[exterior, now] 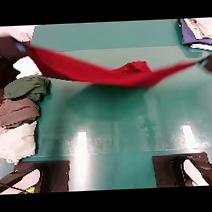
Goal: Fold the shirts.
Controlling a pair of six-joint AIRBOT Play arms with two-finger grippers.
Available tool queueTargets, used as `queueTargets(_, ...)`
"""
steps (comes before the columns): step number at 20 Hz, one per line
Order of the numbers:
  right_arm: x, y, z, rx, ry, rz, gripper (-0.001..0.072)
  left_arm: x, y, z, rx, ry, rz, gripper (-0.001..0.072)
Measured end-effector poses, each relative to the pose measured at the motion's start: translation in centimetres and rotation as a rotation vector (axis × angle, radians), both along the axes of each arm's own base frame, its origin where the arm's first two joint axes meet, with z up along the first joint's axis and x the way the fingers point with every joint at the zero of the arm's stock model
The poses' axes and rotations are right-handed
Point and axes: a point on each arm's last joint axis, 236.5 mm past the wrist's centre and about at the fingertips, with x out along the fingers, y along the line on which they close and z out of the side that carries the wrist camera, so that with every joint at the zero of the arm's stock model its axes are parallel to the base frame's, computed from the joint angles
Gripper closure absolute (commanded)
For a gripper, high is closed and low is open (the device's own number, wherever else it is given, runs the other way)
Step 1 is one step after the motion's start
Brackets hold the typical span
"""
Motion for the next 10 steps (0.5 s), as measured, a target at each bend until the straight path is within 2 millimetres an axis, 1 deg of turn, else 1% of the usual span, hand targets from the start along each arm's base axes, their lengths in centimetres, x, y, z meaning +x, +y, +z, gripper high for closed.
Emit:
queueTargets(1, -0.2, 0.0, 3.9, -0.024, -0.096, -0.007, 0.0697, -0.9, 0.0, 3.6, 0.0, -0.104, 0.013, 0.0685)
queueTargets(2, -0.9, 0.0, 8.0, -0.052, -0.193, -0.016, 0.0697, -2.2, -0.1, 7.2, -0.006, -0.215, 0.027, 0.0685)
queueTargets(3, -1.9, 0.1, 11.7, -0.083, -0.28, -0.023, 0.0697, -3.8, -0.1, 10.3, -0.014, -0.309, 0.042, 0.0685)
queueTargets(4, -3.1, 0.2, 14.9, -0.113, -0.358, -0.032, 0.0697, -5.6, -0.2, 13.2, -0.024, -0.407, 0.058, 0.0685)
queueTargets(5, -4.5, 0.3, 18.0, -0.145, -0.432, -0.043, 0.0697, -7.5, -0.2, 15.6, -0.034, -0.488, 0.07, 0.0685)
queueTargets(6, -6.0, 0.4, 20.5, -0.174, -0.495, -0.054, 0.0697, -9.6, -0.3, 17.9, -0.045, -0.569, 0.081, 0.0685)
queueTargets(7, -7.5, 0.6, 22.5, -0.205, -0.545, -0.065, 0.0698, -11.8, -0.4, 19.9, -0.056, -0.646, 0.091, 0.0685)
queueTargets(8, -9.1, 0.6, 24.5, -0.237, -0.593, -0.079, 0.0699, -13.7, -0.5, 21.5, -0.066, -0.707, 0.098, 0.0686)
queueTargets(10, -11.7, 0.6, 27.3, -0.288, -0.668, -0.11, 0.07, -17.4, -0.8, 23.7, -0.084, -0.803, 0.103, 0.0685)
